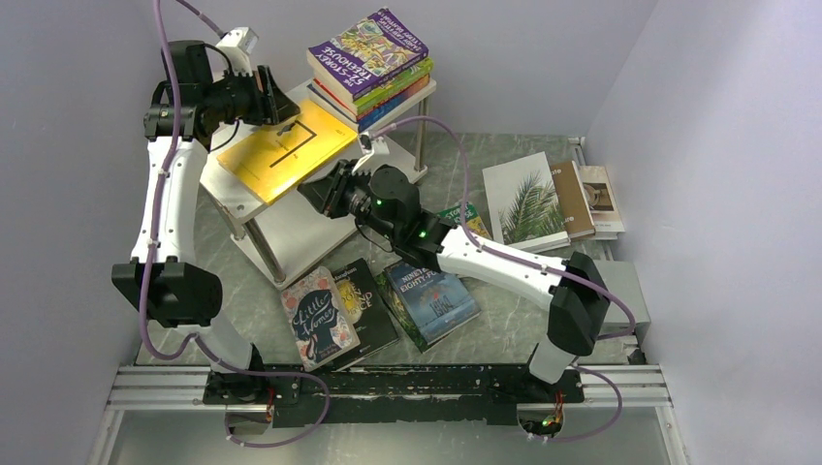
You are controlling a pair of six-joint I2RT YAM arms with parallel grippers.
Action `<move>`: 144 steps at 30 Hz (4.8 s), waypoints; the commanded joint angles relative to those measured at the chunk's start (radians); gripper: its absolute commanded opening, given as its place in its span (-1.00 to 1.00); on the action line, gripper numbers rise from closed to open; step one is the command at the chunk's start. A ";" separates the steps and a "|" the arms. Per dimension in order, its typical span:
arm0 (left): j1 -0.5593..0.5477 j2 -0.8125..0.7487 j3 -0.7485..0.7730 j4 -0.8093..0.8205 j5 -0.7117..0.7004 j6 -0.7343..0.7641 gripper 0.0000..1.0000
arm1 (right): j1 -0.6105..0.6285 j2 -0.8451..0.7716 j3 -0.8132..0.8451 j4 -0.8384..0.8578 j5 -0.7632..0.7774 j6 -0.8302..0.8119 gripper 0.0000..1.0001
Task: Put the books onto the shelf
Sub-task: Adjust the book on the shelf, then pick up the book from the center of the board.
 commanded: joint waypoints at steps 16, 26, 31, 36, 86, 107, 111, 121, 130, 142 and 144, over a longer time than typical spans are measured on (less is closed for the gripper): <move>0.014 0.015 0.024 0.006 0.004 -0.003 0.44 | 0.002 -0.055 -0.024 0.081 0.006 -0.038 -0.08; 0.019 0.024 0.012 0.014 0.037 -0.042 0.20 | -0.010 -0.021 0.018 0.098 -0.010 -0.029 -0.34; 0.018 0.020 -0.001 0.020 0.042 -0.040 0.19 | -0.020 -0.013 0.048 0.062 0.004 -0.027 -0.38; 0.018 0.010 -0.029 0.033 0.043 -0.043 0.12 | -0.028 0.006 0.075 0.010 0.030 -0.007 -0.46; -0.007 -0.828 -0.445 0.013 0.060 -0.128 0.81 | -0.244 -0.544 -0.554 -0.562 -0.043 -0.059 0.46; -0.158 -0.828 -0.509 0.010 -0.055 -0.106 0.78 | -0.242 -0.195 -0.795 -0.125 -0.589 0.144 0.54; -0.158 -0.797 -0.493 0.012 -0.077 -0.104 0.76 | -0.181 -0.151 -0.773 -0.162 -0.601 0.126 0.51; -0.167 -0.771 -0.459 0.013 -0.092 -0.095 0.76 | -0.149 -0.050 -0.810 0.030 -0.659 0.192 0.33; -0.178 -0.762 -0.446 0.016 -0.104 -0.099 0.76 | -0.142 -0.020 -0.863 0.230 -0.681 0.261 -0.35; -0.179 -0.746 -0.418 0.032 -0.053 -0.131 0.76 | -0.363 -0.281 -0.865 0.014 -0.748 0.094 -1.00; -0.179 -0.739 -0.412 0.033 -0.044 -0.135 0.76 | -0.410 -0.354 -0.861 -0.051 -0.756 0.052 -1.00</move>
